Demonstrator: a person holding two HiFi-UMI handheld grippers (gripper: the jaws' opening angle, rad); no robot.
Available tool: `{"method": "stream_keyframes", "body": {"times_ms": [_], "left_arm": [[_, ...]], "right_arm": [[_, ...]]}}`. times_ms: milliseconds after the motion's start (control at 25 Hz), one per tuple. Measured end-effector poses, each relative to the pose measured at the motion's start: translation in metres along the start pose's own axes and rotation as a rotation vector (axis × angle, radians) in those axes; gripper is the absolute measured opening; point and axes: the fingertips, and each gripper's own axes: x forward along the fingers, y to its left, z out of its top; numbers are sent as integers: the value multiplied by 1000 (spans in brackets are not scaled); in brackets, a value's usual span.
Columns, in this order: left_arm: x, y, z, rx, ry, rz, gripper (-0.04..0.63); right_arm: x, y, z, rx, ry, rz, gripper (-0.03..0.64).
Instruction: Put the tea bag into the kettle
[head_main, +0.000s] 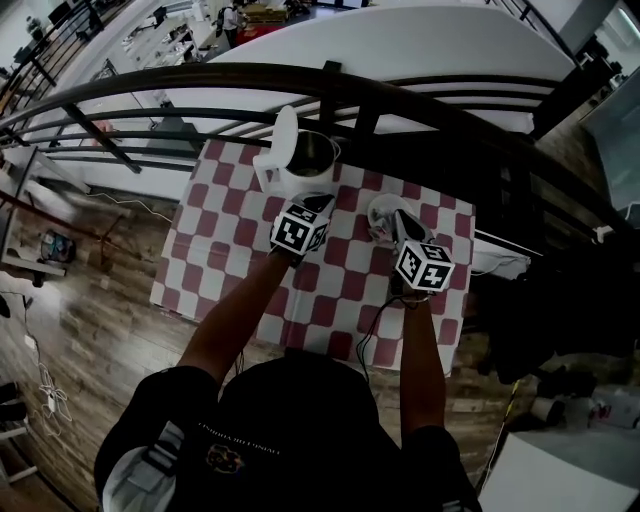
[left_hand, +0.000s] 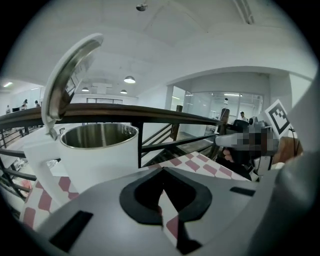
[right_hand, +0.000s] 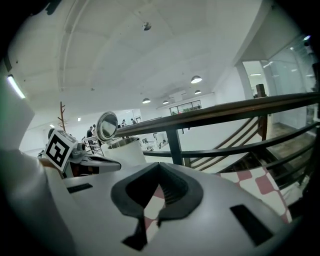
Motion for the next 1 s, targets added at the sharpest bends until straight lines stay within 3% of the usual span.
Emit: {"method": "stream_keyframes", "body": {"times_ms": [680,920,1000], "left_arm": [[42,-31,-7,23,41,-79,-2],[55,-36,-24,26,87,-98,-2],[61,-40,-34,26,110,-115,-2]], "right_arm": [[-16,-46,-25,52,29,-85,11],[1,-48,-64,60,161,-51,12],[11,-45,-89,67,231,-22,53]]}}
